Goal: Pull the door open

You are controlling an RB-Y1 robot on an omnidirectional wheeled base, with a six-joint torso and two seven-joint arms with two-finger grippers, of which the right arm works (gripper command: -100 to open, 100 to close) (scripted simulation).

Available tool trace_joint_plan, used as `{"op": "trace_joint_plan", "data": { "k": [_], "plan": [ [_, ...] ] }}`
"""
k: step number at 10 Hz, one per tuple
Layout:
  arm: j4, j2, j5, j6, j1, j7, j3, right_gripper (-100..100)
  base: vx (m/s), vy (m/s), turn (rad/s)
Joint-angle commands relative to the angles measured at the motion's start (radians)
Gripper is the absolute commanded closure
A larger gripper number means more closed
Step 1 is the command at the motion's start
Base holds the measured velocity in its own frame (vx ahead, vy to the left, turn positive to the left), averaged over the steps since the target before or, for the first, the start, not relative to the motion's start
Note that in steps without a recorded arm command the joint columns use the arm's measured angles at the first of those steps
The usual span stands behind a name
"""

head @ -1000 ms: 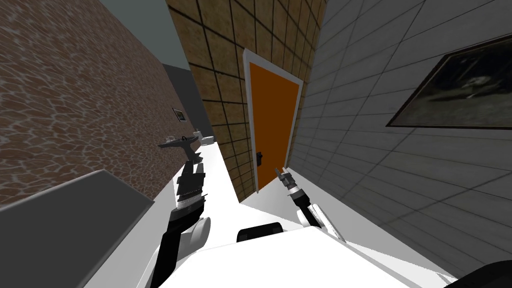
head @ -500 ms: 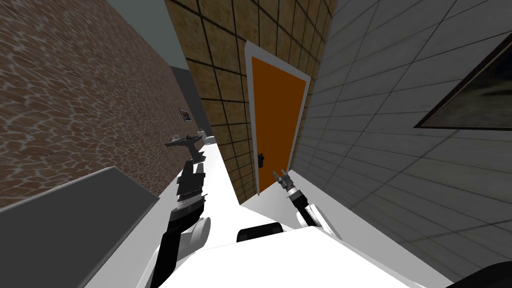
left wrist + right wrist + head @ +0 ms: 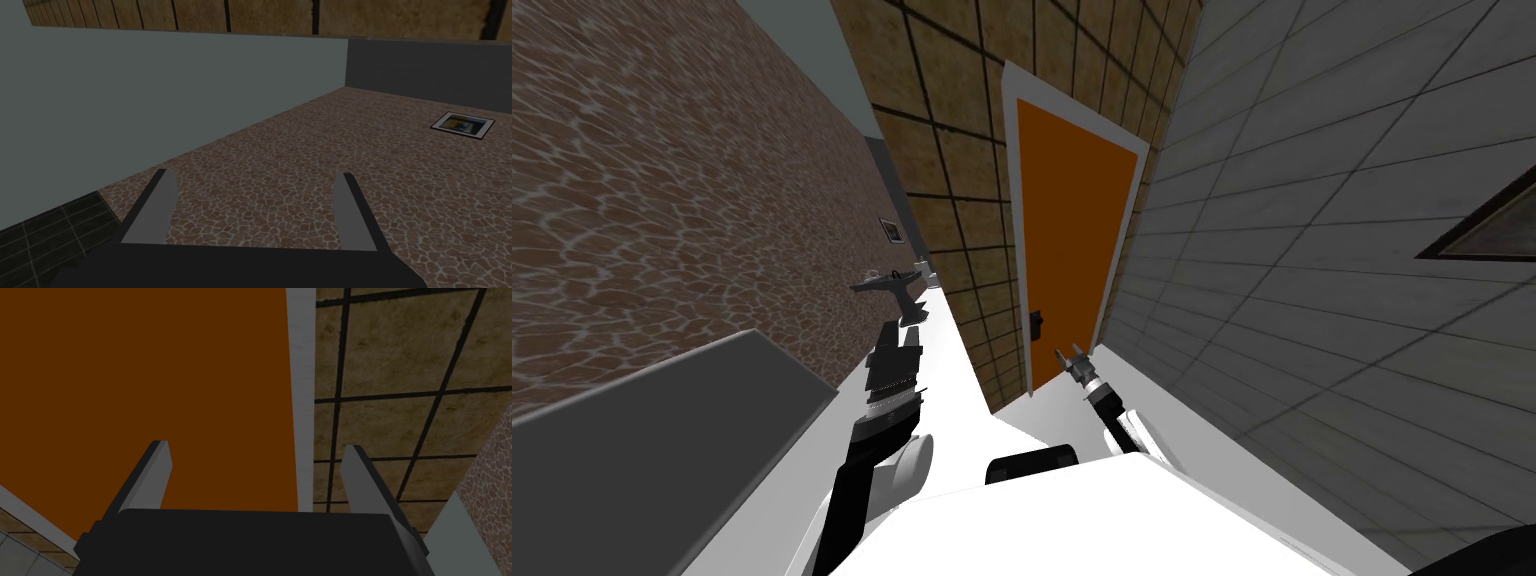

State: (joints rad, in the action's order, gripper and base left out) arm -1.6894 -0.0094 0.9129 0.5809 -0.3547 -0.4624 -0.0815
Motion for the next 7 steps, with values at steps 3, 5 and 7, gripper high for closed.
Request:
{"op": "trace_joint_plan", "data": {
  "k": [3,5,7],
  "plan": [
    [0.035,0.018,0.068,-0.001,0.006,-0.036,-0.003,-100,0.090,-0.039,0.060],
    [0.060,0.032,0.111,-0.001,0.012,-0.059,-0.006,-100,0.102,-0.048,0.066],
    [0.079,0.045,0.145,0.000,0.016,-0.077,-0.008,-100,0.134,-0.055,0.065]
  ]
}}
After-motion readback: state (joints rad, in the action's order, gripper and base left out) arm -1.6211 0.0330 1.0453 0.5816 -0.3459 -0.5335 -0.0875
